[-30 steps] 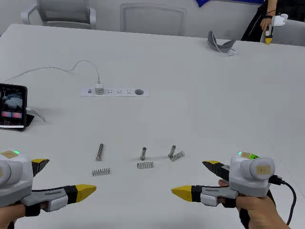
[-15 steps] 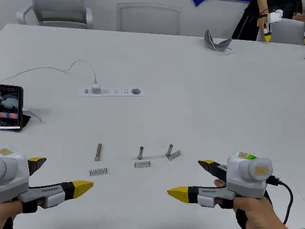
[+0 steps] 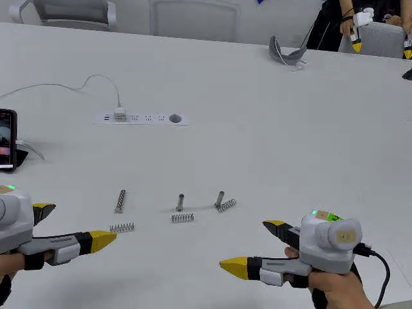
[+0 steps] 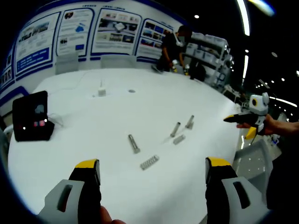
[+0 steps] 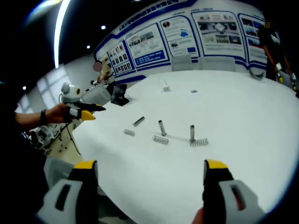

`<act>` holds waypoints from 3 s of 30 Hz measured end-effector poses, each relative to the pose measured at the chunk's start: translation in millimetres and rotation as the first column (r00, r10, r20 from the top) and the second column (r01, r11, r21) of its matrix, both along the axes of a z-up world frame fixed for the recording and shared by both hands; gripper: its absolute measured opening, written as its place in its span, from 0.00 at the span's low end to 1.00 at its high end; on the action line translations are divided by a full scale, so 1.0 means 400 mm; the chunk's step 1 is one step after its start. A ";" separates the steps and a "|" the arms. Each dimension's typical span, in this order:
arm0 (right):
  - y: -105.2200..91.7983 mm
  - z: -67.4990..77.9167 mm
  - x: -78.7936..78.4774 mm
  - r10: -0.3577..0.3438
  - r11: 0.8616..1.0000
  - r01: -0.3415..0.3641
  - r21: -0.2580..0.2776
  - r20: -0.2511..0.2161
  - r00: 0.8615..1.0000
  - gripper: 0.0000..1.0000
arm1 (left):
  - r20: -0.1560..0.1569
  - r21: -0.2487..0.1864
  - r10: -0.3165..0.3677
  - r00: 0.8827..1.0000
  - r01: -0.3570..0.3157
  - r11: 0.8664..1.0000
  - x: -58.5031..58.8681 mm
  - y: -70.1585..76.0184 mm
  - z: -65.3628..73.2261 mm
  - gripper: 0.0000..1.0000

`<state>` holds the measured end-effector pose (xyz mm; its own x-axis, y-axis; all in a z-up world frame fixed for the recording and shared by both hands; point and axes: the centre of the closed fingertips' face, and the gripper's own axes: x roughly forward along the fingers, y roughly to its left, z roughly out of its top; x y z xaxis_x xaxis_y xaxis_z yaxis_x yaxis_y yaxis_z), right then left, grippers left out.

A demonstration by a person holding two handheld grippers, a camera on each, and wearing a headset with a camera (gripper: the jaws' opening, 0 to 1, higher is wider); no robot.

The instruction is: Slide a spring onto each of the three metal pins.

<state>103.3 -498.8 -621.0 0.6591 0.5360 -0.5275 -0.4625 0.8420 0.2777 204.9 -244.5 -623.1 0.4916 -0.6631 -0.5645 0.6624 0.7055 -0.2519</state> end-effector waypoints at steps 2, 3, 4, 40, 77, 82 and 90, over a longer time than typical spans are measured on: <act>-0.002 -0.004 0.000 0.000 1.000 0.000 -0.007 -0.004 1.000 0.95 | -0.002 0.002 -0.006 1.000 0.006 1.000 0.006 -0.006 -0.005 0.94; -0.001 -0.004 -0.001 0.000 1.000 0.000 -0.007 -0.004 1.000 0.95 | -0.004 0.002 -0.008 1.000 0.008 1.000 0.009 -0.009 -0.006 0.94; 0.000 -0.003 -0.001 -0.001 1.000 0.001 -0.005 -0.005 1.000 0.95 | -0.005 0.001 -0.010 1.000 0.010 1.000 0.014 -0.013 -0.009 0.94; -0.020 -0.027 -0.037 -0.022 1.000 0.021 -0.010 -0.045 0.999 0.98 | -0.048 0.017 -0.023 0.999 0.024 1.000 0.137 -0.098 -0.095 0.83; -0.066 -0.029 -0.038 -0.074 0.997 0.073 -0.012 -0.061 0.995 0.97 | -0.053 0.178 -0.004 0.999 0.014 0.984 0.254 -0.154 -0.242 0.30; -0.072 -0.033 -0.043 -0.075 0.997 0.074 -0.015 -0.068 0.995 0.96 | -0.056 0.173 0.019 0.998 -0.009 0.985 0.263 -0.162 -0.253 0.21; -0.062 -0.028 -0.038 -0.062 0.998 0.061 -0.014 -0.068 0.996 0.96 | -0.023 0.192 -0.011 1.000 0.016 0.981 0.267 -0.170 -0.260 0.10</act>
